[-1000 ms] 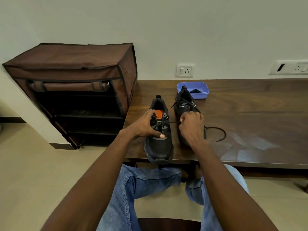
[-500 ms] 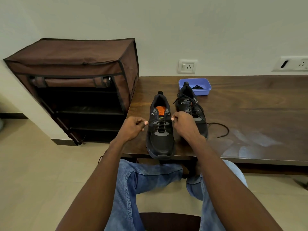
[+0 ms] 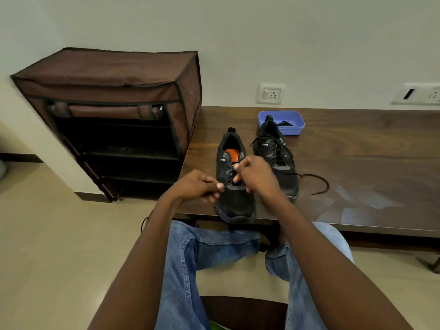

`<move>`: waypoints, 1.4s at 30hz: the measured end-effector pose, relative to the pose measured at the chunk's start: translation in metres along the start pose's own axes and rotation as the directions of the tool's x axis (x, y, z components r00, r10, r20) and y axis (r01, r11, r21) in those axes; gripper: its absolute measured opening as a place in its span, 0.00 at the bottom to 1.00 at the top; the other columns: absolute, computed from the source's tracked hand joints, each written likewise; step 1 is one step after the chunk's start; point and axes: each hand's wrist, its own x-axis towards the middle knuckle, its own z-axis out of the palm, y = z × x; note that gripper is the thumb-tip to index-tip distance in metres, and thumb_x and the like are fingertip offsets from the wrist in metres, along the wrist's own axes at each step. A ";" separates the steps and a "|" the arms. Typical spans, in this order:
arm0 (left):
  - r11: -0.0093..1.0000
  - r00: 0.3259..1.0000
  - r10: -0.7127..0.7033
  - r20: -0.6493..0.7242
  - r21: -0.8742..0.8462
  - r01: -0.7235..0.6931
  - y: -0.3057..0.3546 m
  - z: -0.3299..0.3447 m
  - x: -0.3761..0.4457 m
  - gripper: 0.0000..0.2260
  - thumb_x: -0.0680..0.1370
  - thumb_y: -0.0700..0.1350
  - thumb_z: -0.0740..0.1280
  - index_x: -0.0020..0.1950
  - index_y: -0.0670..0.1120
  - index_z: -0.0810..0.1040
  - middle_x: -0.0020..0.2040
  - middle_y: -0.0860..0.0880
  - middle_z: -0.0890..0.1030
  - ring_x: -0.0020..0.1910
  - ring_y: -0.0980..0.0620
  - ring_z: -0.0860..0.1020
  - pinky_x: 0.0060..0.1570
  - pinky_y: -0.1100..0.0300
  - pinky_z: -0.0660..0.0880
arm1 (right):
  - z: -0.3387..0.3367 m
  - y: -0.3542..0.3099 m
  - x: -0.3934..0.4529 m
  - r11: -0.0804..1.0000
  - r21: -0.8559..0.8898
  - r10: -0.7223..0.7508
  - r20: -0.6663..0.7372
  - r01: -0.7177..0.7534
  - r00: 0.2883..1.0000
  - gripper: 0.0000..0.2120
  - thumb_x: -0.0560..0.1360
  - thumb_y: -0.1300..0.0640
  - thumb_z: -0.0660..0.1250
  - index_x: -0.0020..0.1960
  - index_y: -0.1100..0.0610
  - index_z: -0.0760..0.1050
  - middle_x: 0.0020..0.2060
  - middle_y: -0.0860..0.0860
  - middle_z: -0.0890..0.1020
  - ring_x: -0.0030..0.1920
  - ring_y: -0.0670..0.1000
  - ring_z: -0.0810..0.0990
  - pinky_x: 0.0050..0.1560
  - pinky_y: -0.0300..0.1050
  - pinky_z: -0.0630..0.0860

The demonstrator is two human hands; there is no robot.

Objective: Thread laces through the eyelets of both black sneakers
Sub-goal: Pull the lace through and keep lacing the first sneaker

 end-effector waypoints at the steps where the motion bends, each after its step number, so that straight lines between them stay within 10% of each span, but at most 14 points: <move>1: 1.000 0.996 -0.007 0.085 -0.016 0.008 0.003 0.005 -0.003 0.08 0.80 0.42 0.68 0.52 0.39 0.84 0.40 0.46 0.84 0.36 0.56 0.81 0.38 0.67 0.77 | 0.007 -0.004 -0.006 0.999 0.014 0.042 0.099 -0.044 0.994 0.10 0.80 0.50 0.66 0.44 0.55 0.73 0.37 0.51 0.85 0.24 0.44 0.76 0.28 0.43 0.73; 5: 0.999 0.979 -0.025 0.201 0.038 0.018 0.013 0.011 -0.012 0.09 0.77 0.41 0.72 0.54 0.37 0.84 0.47 0.43 0.85 0.44 0.55 0.81 0.48 0.65 0.77 | 0.020 -0.011 -0.017 0.984 0.119 0.124 0.096 -0.135 0.988 0.13 0.71 0.57 0.75 0.50 0.57 0.74 0.42 0.55 0.83 0.38 0.52 0.82 0.39 0.50 0.79; 9: 0.986 0.993 0.007 -0.115 0.167 0.012 0.018 0.001 -0.024 0.08 0.76 0.38 0.72 0.55 0.44 0.84 0.50 0.51 0.83 0.47 0.60 0.79 0.50 0.64 0.75 | -0.003 -0.013 -0.019 0.836 0.542 0.063 0.050 -0.081 0.997 0.11 0.74 0.67 0.68 0.54 0.60 0.72 0.39 0.56 0.82 0.36 0.50 0.81 0.35 0.42 0.76; 13: 0.941 0.948 0.188 -0.257 -0.229 -0.249 0.028 0.011 -0.014 0.27 0.77 0.30 0.65 0.74 0.46 0.69 0.69 0.51 0.74 0.36 0.55 0.80 0.33 0.65 0.77 | -0.020 -0.014 -0.019 0.653 0.753 -0.062 0.151 -0.074 0.987 0.02 0.81 0.64 0.63 0.53 0.60 0.74 0.32 0.52 0.79 0.30 0.51 0.77 0.33 0.41 0.77; 17: 0.902 0.937 0.297 -0.182 -0.268 -0.338 0.032 0.027 0.002 0.22 0.78 0.37 0.70 0.71 0.46 0.72 0.56 0.48 0.81 0.33 0.52 0.78 0.29 0.62 0.76 | -0.029 -0.013 -0.015 0.600 0.799 -0.112 0.134 -0.040 0.985 0.07 0.80 0.66 0.63 0.57 0.62 0.72 0.32 0.52 0.78 0.30 0.50 0.76 0.31 0.40 0.76; 22: 0.892 0.834 0.143 -0.532 -0.295 -0.342 0.007 0.026 0.013 0.02 0.79 0.42 0.70 0.49 0.46 0.82 0.30 0.51 0.79 0.28 0.57 0.75 0.26 0.65 0.72 | -0.056 0.001 -0.003 0.603 0.797 -0.006 -0.038 0.034 0.999 0.06 0.81 0.67 0.61 0.55 0.61 0.74 0.34 0.52 0.79 0.30 0.48 0.75 0.31 0.39 0.73; 29: 0.990 0.595 -0.086 -0.799 -0.138 -0.042 -0.036 0.016 0.027 0.07 0.79 0.42 0.68 0.56 0.47 0.81 0.52 0.48 0.81 0.51 0.51 0.81 0.46 0.61 0.77 | -0.057 0.012 0.013 0.844 0.535 0.091 -0.100 -0.023 0.991 0.06 0.81 0.66 0.60 0.55 0.60 0.74 0.41 0.53 0.84 0.30 0.46 0.76 0.29 0.38 0.70; 33: 0.933 0.723 0.351 -0.595 0.159 -0.322 -0.005 0.024 0.027 0.23 0.76 0.41 0.73 0.69 0.51 0.73 0.67 0.54 0.72 0.64 0.61 0.71 0.64 0.69 0.68 | -0.041 0.006 0.014 0.919 0.392 -0.074 0.071 0.040 0.995 0.04 0.80 0.61 0.67 0.52 0.62 0.76 0.35 0.51 0.84 0.26 0.46 0.74 0.25 0.37 0.64; 37: 0.885 0.849 0.466 -0.250 0.108 -0.454 0.023 0.034 0.029 0.15 0.77 0.42 0.73 0.64 0.47 0.79 0.56 0.51 0.83 0.56 0.58 0.80 0.59 0.57 0.78 | -0.031 -0.002 0.013 0.925 0.373 -0.132 0.159 0.064 0.979 0.07 0.79 0.58 0.69 0.51 0.63 0.77 0.31 0.52 0.83 0.24 0.46 0.71 0.22 0.36 0.61; 42: 0.910 0.827 0.347 -0.442 -0.054 -0.411 0.011 0.032 0.024 0.07 0.80 0.40 0.68 0.50 0.51 0.83 0.42 0.43 0.84 0.38 0.50 0.82 0.41 0.56 0.80 | -0.039 0.005 0.014 0.925 0.379 -0.074 0.113 0.026 0.991 0.06 0.79 0.59 0.69 0.51 0.63 0.79 0.31 0.49 0.80 0.27 0.45 0.72 0.26 0.37 0.64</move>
